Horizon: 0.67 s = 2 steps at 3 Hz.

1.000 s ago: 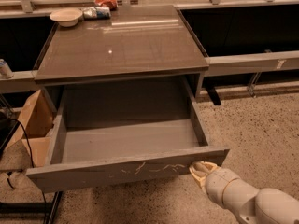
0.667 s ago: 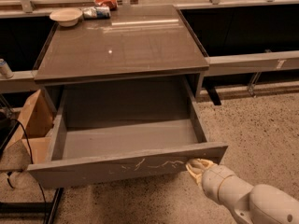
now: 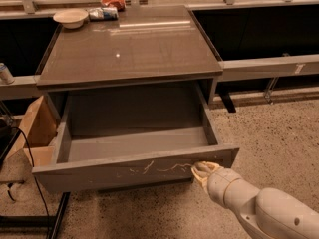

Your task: Close top drawer

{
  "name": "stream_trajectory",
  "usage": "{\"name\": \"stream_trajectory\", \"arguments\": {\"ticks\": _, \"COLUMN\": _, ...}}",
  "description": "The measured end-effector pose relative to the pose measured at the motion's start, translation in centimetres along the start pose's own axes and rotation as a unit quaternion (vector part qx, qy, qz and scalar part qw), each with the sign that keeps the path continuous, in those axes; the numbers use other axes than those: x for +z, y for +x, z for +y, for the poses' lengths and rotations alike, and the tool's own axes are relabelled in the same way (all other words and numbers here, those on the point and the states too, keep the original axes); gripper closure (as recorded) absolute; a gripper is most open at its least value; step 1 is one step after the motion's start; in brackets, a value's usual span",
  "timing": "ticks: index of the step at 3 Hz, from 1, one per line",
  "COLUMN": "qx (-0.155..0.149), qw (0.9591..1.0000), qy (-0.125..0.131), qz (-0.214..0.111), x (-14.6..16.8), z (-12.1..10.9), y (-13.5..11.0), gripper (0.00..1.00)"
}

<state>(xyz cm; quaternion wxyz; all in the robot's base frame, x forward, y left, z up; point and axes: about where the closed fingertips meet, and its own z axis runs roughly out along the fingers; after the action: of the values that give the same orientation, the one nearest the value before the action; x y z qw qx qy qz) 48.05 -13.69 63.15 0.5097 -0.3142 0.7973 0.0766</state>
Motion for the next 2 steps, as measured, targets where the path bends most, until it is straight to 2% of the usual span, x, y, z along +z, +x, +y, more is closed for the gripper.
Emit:
{"name": "stream_trajectory", "arguments": {"ticks": 1, "qx": -0.01, "qw": 0.9998, "qy": 0.009, "qz": -0.014, "x": 1.6, "z": -1.11, "y": -1.36, "gripper": 1.0}}
{"name": "stream_trajectory", "arguments": {"ticks": 2, "qx": -0.01, "qw": 0.9998, "qy": 0.01, "qz": -0.014, "x": 1.6, "z": -1.12, "y": -1.37, "gripper": 1.0}}
